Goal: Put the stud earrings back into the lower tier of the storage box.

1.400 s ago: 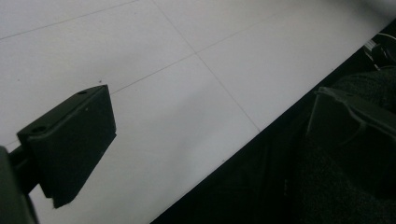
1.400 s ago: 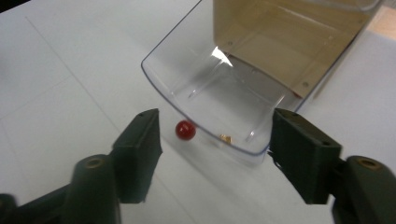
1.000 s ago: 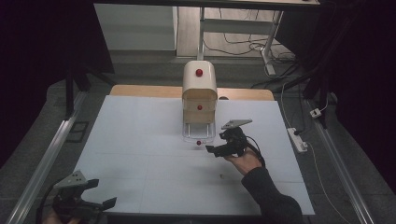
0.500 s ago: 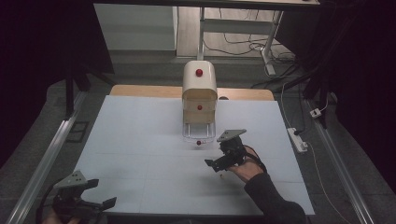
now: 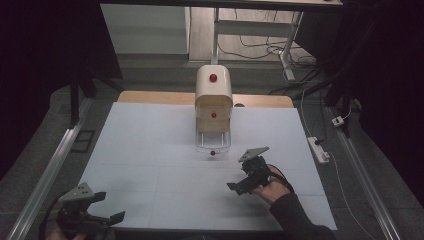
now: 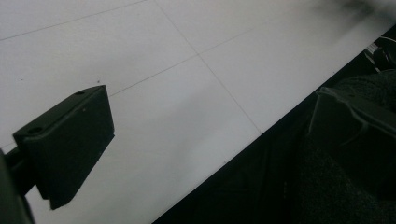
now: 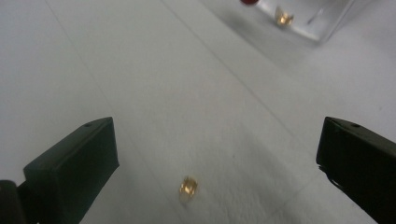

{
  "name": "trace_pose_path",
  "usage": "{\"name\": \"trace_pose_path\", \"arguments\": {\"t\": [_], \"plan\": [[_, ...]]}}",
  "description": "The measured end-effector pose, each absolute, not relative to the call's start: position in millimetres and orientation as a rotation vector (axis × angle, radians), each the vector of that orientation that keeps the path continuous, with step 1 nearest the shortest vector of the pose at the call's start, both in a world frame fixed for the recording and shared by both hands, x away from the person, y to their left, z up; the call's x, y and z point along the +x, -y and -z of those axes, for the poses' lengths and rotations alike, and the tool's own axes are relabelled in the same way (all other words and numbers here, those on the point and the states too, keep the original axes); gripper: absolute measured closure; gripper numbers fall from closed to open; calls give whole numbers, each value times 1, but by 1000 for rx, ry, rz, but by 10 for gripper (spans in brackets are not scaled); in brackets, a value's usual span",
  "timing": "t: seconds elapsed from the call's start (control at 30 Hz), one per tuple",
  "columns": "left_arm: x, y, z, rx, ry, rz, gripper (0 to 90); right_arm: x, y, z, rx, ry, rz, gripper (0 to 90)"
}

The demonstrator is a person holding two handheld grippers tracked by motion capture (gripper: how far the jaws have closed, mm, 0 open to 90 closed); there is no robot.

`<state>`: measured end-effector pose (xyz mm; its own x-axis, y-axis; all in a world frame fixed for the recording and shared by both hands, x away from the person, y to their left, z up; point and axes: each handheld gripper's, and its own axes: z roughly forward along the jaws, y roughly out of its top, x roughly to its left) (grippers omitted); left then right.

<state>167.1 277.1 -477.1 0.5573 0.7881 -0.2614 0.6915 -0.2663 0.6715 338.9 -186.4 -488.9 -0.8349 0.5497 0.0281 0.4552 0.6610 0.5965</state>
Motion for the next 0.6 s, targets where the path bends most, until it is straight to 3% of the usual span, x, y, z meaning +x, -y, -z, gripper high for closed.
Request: {"name": "trace_pose_path", "arguments": {"t": [0.37,0.43,0.5,0.6], "plan": [[167,-277,477,2025,-1185,-161,0,330,178,512,818,-2820,-635,13],[167,-277,477,2025,-1185,-160,0,329,177,514,791,-2828,-594,60],[167,-276,477,2028,-1186,-160,1,328,178,510,765,-2838,-583,191],[168,-276,477,2032,-1187,-160,2,327,176,508,767,-2841,-568,262]]}}
